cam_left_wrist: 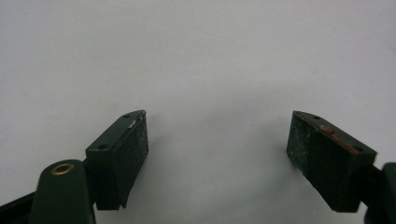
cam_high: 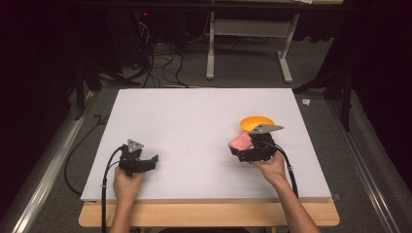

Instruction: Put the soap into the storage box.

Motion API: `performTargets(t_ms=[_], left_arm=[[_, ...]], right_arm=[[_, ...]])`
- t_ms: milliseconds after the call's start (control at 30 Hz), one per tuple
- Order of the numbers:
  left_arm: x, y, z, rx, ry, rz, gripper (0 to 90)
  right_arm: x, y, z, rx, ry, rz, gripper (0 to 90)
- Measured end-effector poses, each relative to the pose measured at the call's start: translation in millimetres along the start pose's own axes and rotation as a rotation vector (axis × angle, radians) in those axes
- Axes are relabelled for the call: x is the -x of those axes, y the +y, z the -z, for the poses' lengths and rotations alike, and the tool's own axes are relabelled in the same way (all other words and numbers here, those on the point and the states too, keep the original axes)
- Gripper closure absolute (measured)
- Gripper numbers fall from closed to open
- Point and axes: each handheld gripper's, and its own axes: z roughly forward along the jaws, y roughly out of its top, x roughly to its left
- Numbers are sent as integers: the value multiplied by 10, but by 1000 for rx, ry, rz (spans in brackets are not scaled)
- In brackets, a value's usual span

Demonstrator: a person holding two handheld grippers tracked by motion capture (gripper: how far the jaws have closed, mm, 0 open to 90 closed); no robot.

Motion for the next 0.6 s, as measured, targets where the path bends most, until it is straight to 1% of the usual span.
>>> performTargets(t_ms=[167,400,600], left_arm=[[0,0,0,0,0,0,212],[1,0,0,0,1,0,211],[1,0,1,0,1,-1,211]], right_arm=[[57,-47,60,4,-12,-24,139],[83,-54,135,25,-21,-29,139],[130,-82,220,35,-42,-40,139]])
